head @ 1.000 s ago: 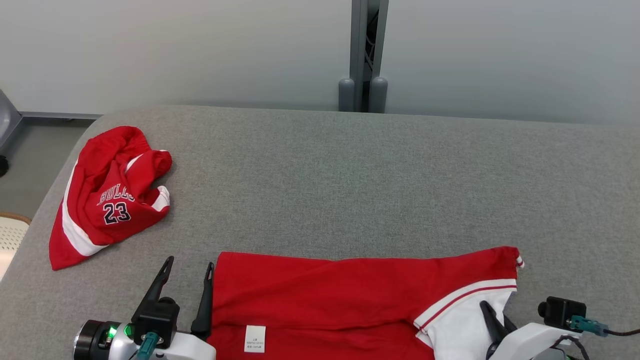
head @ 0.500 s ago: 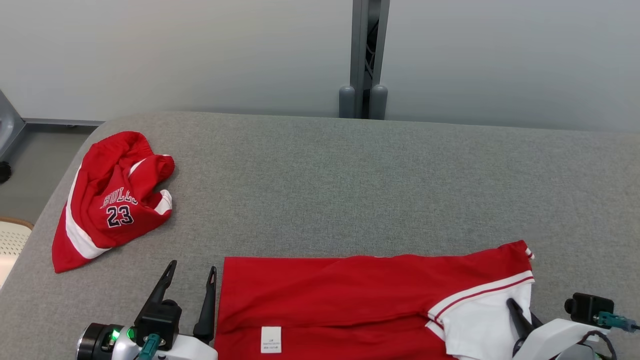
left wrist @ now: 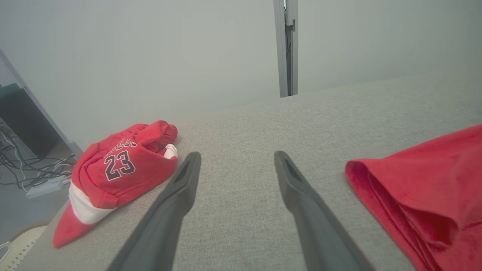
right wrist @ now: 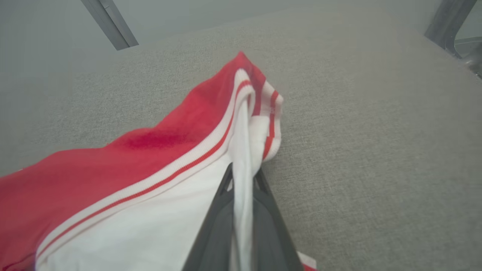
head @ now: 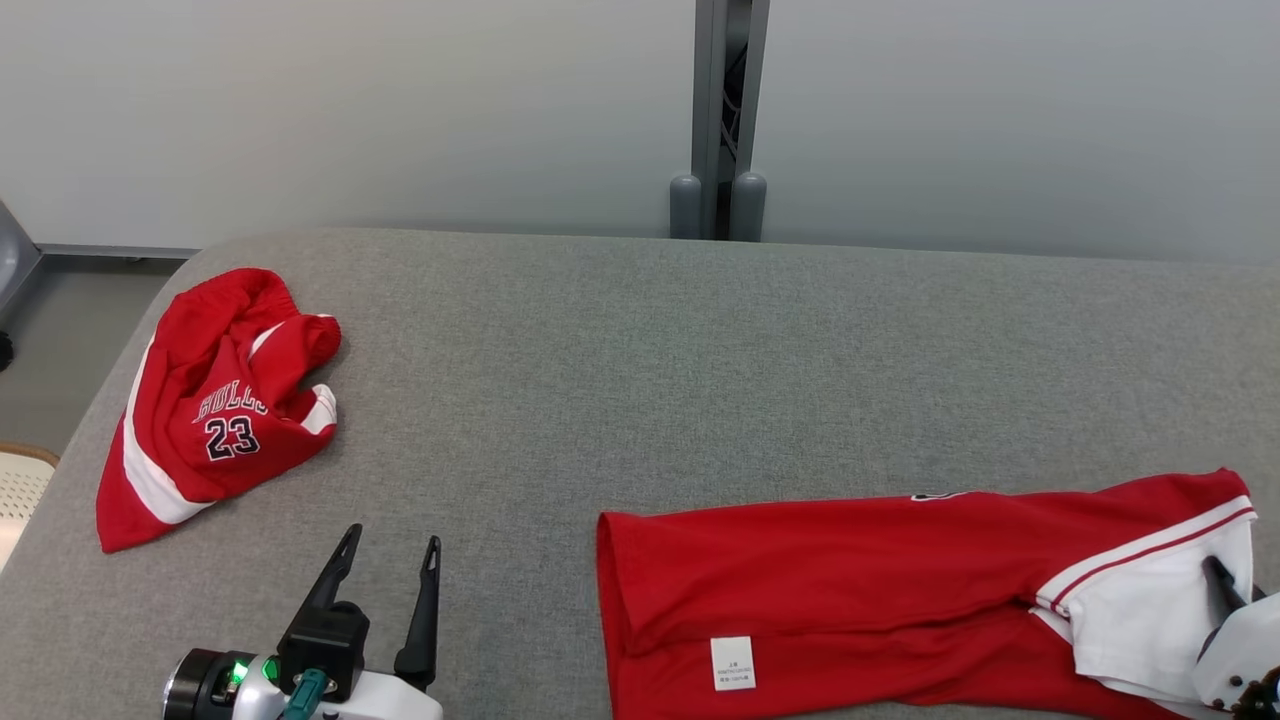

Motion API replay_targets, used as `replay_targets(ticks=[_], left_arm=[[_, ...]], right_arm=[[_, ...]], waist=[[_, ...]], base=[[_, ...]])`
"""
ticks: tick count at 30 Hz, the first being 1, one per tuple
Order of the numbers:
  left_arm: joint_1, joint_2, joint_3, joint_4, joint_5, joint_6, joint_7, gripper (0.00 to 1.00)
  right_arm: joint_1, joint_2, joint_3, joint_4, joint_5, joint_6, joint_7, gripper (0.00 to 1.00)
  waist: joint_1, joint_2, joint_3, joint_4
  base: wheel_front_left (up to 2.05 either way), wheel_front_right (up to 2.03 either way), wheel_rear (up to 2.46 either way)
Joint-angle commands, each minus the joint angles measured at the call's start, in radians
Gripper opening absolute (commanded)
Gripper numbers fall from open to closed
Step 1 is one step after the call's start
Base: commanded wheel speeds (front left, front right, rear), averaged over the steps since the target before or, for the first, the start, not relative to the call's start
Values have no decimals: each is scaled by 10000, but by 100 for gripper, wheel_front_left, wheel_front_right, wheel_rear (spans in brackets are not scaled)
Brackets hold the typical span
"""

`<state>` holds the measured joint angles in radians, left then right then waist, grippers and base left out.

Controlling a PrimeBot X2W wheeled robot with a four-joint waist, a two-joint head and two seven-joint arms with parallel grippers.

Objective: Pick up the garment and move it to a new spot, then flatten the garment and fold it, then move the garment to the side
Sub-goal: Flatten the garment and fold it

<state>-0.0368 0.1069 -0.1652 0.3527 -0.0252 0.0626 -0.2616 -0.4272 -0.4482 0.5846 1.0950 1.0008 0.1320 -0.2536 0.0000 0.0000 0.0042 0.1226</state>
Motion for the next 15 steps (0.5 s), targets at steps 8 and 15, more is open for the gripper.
replay_targets(ticks=[8, 15], left_arm=[[112, -98, 94, 36, -43, 47, -28, 100], [283, -183, 115, 93, -90, 49, -30, 100]], right_arm=[[-157, 31, 543, -417, -2, -15, 377, 0], [-35, 84, 810, -1266, 303, -15, 962, 0]], waist=[[0, 0, -160, -169], [0, 0, -432, -442]], base=[[0, 0, 0], [0, 0, 0]])
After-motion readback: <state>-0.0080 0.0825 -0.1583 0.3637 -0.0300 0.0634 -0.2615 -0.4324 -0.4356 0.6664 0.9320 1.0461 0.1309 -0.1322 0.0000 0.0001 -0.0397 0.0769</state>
